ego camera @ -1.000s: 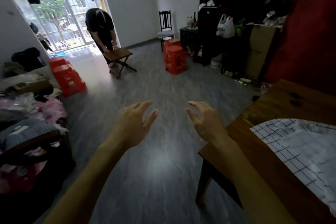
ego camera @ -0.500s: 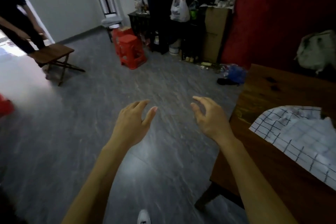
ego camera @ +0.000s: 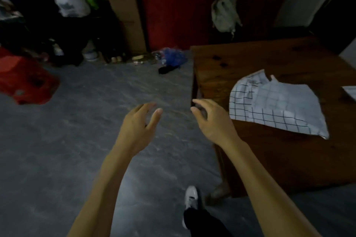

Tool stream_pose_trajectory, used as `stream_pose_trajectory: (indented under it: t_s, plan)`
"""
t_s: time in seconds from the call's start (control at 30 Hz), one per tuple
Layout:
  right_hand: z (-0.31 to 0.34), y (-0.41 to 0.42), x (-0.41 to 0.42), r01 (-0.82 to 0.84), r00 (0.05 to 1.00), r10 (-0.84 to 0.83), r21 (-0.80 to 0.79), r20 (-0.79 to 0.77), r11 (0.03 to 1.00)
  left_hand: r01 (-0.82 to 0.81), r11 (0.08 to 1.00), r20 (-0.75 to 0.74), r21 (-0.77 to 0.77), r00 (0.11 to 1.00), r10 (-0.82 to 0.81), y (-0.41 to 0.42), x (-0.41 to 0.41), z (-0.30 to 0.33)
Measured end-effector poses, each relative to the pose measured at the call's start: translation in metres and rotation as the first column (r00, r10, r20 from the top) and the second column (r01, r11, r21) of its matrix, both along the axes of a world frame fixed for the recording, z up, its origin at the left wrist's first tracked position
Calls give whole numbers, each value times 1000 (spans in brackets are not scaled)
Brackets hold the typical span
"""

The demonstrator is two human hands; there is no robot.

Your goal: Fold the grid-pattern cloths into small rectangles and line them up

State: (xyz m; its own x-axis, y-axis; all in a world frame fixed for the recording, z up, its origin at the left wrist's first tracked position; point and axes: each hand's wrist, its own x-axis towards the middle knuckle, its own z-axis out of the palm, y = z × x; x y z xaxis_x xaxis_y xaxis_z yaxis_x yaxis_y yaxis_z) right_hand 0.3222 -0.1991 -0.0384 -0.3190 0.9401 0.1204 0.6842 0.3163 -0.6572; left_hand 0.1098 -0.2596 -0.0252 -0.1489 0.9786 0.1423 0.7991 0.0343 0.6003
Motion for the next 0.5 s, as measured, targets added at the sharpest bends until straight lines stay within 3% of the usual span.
stream_pose_trajectory:
  t_s: [0.27,0.5]
  plan:
    - [-41,110,34,247,967,-250,-46,-57,968,314,948,-86,-48,945,-317,162,29,-15]
    - [-49,190,61,403,910,-408,-71,-81,913,504,861,-69,-71,859,-508,282,73,-20]
